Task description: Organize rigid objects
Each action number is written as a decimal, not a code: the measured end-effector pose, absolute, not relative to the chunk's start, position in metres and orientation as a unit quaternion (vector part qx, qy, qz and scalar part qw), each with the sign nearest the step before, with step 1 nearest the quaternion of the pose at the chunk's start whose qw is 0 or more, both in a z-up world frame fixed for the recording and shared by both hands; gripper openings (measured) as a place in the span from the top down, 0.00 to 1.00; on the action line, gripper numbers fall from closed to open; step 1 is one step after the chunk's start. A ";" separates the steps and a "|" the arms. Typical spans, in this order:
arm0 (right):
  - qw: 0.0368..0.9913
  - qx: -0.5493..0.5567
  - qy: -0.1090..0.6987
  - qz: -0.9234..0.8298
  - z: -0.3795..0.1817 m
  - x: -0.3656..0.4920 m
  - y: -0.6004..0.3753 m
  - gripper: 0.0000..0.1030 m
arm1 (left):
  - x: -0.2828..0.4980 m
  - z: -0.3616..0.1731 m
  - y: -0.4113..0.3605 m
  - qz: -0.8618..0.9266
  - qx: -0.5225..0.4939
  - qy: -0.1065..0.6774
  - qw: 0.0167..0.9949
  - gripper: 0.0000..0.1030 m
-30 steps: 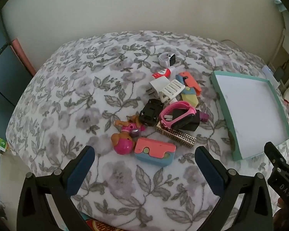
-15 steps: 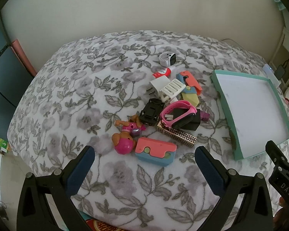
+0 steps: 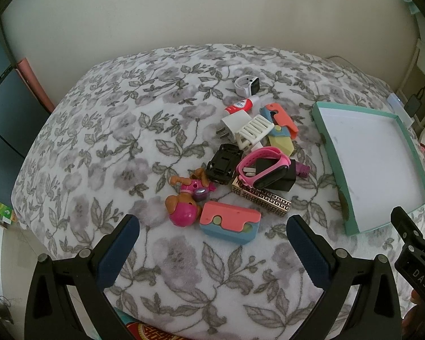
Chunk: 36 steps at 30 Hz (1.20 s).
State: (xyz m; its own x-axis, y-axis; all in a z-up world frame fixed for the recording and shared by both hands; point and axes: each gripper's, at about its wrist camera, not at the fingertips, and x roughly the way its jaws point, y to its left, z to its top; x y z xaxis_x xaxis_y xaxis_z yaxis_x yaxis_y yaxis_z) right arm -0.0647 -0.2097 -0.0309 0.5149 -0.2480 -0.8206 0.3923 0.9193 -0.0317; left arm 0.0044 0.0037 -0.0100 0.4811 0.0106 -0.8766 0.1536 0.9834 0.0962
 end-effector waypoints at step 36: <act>0.865 0.076 0.459 -0.186 -0.031 -0.062 -0.208 0.00 | 0.004 -0.010 0.003 -0.041 0.083 0.508 0.856 0.00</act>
